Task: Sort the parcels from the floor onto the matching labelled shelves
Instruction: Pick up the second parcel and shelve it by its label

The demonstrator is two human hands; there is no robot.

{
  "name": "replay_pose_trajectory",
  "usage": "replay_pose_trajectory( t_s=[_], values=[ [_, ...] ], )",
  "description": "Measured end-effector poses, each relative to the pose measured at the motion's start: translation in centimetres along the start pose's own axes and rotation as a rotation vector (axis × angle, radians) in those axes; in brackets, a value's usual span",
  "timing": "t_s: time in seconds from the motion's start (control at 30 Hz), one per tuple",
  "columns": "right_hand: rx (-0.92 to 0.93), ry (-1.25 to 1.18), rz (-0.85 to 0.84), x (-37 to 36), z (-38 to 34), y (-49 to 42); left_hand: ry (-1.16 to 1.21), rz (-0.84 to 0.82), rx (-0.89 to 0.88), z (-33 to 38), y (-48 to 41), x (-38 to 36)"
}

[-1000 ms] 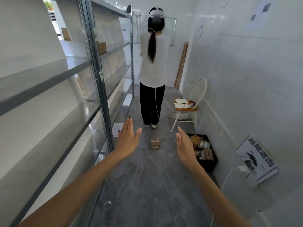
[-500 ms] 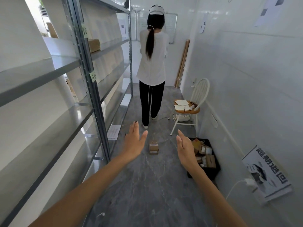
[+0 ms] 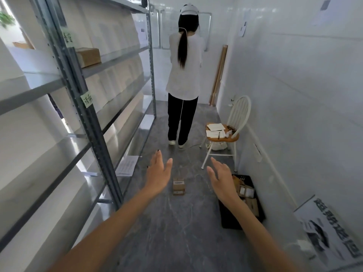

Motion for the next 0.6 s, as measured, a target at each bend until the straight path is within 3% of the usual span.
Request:
replay_pose_trajectory(
  t_s=[0.6],
  values=[
    [-0.115,-0.068,-0.100,-8.2,2.1,-15.6,0.029,-0.038,0.015,-2.7,-15.6,0.0]
  ],
)
Point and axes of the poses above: each hand's wrist, its own y-axis away from the middle knuckle, its own x-axis out of the back of the hand, z = x × y, the point moved 8 cm from there along -y, towards the middle knuckle, and after that the axes turned 3 degrees about z, right-handed, at the moved point
